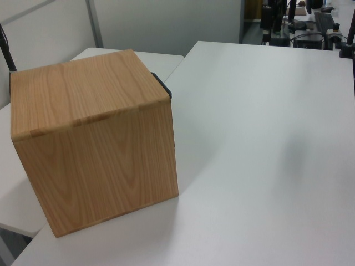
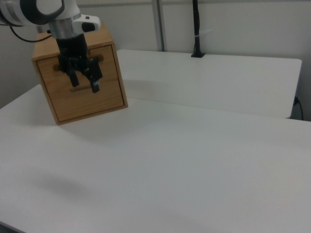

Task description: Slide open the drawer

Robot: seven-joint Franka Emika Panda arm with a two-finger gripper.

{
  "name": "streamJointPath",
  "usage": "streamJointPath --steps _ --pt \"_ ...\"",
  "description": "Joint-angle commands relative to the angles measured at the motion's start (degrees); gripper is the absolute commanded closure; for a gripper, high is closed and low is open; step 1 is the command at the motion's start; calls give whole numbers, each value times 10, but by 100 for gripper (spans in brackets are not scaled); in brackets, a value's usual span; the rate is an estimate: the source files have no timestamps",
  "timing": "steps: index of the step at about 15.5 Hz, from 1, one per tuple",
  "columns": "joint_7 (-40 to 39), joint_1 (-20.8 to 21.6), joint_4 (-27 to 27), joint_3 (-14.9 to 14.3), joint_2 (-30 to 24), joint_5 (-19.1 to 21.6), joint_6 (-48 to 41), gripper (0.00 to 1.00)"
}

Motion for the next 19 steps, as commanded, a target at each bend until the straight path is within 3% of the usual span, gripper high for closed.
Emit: streamJointPath --steps 1,9,13,19 --pt "5 6 1 -10 4 7 1 0" --pt "6 6 2 -10 8 8 6 0" --pt "14 11 40 -6 30 11 27 0" --pt "199 84 47 -3 85 24 147 0"
